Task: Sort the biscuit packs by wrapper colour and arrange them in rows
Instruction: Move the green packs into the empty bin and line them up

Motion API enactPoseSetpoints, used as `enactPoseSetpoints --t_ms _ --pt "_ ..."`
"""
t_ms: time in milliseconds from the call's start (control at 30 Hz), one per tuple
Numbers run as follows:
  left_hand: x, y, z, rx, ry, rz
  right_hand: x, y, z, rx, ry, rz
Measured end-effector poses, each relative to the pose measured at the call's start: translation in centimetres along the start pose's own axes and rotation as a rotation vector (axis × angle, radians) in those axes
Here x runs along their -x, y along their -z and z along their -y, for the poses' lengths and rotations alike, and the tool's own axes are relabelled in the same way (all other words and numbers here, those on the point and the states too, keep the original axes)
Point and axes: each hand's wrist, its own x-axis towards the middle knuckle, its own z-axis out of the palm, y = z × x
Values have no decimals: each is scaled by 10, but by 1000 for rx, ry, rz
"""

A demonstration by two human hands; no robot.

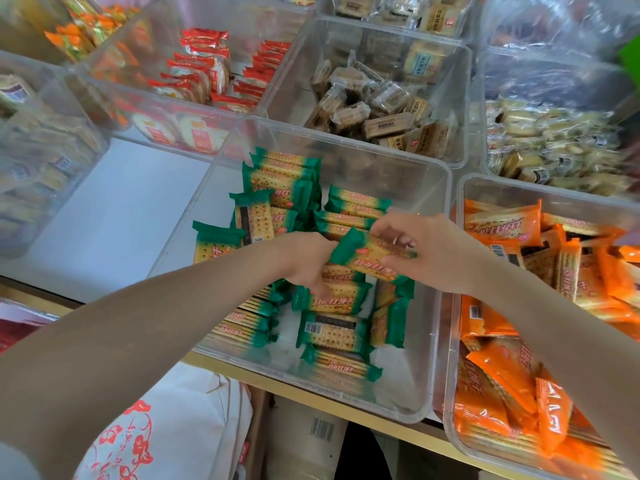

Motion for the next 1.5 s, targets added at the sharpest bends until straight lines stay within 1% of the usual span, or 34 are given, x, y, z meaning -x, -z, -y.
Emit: enactPoseSetpoints --t_ms 33,100,167,267,300,367,467,533,600,700,767,867,1000,1033,1100,1167,1233,1300,1400,1500 --pt "4 4 1 -31 -12 -62 2 0 2 28 29 38" --pt "9 9 1 -162 -43 -189 6 -4 9 128 79 123" --pt "9 10 0 -296 -83 -305 6 -11 17 248 110 173" --pt "5 13 -1 -414 -123 -446 -1 -28 25 428 136 144" --pt "2 14 -1 -440 -130 -468 -6 -35 26 471 132 126" --pt "-3 11 -2 -476 -138 -418 -14 -47 26 551 104 101" --pt "-5 2 2 -458 -146 -271 -24 -56 26 647 69 95" --pt "-5 -1 9 -403 -157 -242 -27 -60 27 680 61 135" --pt "-1 0 15 -293 -186 -224 -28 -65 30 694 52 186" --pt "9 7 17 -203 -234 -262 -30 -71 34 702 43 198" --pt "18 9 18 -179 -218 -313 -32 -73 36 704 42 166" --pt "30 -2 19 -224 -219 -314 -38 -75 34 681 48 151" --pt "33 -15 17 -335 -180 -306 -40 -66 25 527 9 184" --pt "31 -17 16 -358 -168 -313 -38 -61 24 525 -4 176" --pt "28 -19 12 -403 -149 -336 -33 -51 23 638 -12 148" --pt "25 -19 8 -433 -127 -348 -30 -44 22 753 -40 188" --pt "25 -18 7 -432 -107 -331 -29 -43 22 781 -53 229" --pt "27 -17 8 -403 -105 -315 -31 -49 24 784 -25 226" --pt "28 -18 6 -335 -111 -331 -36 -62 27 721 7 233" --pt "23 -21 -2 -333 -77 -338 -37 -62 23 548 6 211"
